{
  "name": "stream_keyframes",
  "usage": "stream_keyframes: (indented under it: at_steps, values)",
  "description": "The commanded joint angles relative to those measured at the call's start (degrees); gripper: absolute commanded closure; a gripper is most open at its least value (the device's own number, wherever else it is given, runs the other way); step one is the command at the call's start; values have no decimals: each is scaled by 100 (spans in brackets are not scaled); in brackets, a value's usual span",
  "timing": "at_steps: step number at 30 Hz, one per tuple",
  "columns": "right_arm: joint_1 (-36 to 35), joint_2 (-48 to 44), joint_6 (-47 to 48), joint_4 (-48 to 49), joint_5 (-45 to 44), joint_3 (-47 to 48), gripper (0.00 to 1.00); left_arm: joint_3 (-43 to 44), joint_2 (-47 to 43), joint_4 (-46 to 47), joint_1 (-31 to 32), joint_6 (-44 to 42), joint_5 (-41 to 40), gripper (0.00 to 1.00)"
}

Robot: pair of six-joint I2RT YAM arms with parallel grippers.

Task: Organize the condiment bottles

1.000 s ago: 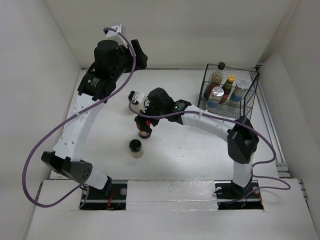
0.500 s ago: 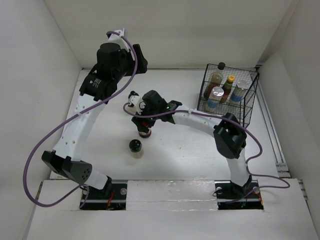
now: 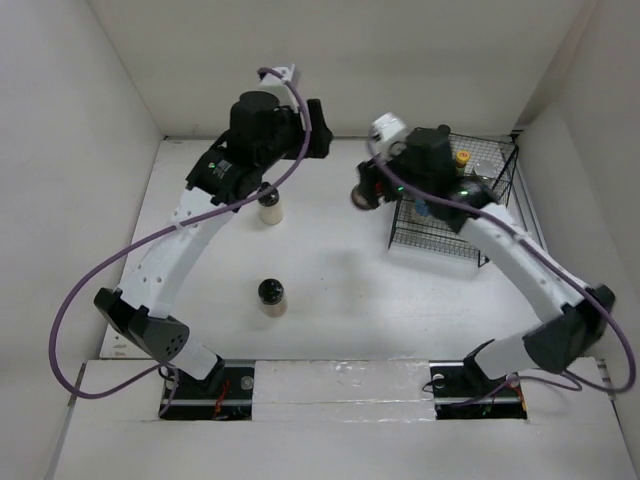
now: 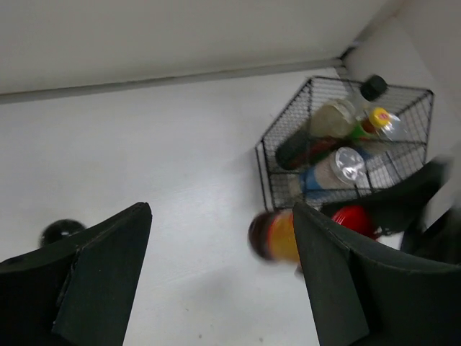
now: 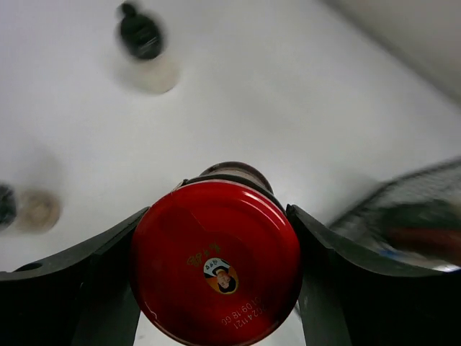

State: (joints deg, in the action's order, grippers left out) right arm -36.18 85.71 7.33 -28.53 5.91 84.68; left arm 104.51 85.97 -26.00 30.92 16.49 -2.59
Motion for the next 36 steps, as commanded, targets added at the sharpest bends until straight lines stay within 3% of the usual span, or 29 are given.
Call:
stream_keyframes:
  at_steps: [1, 7, 12, 16, 30, 36]
  values:
    - [777, -1019, -57, 130, -863, 539, 70, 237, 138, 165, 520, -199, -66, 25]
    - [2411, -1329, -4, -311, -856, 962, 71, 43, 253, 271, 652, -137, 250, 24]
    - [3169, -1058, -65, -626, -670, 1574, 72, -141, 253, 271, 652, -85, 303, 24]
    - [3372, -811, -118, -812, -548, 1832, 74, -352, 201, 271, 652, -85, 364, 24]
    - [3680, -643, -399, -47, -222, 717, 75, -843, 148, 385, 652, 21, 364, 24]
    - [3733, -643, -514, 998, -152, -187, 75, -959, 148, 438, 652, 82, 364, 24]
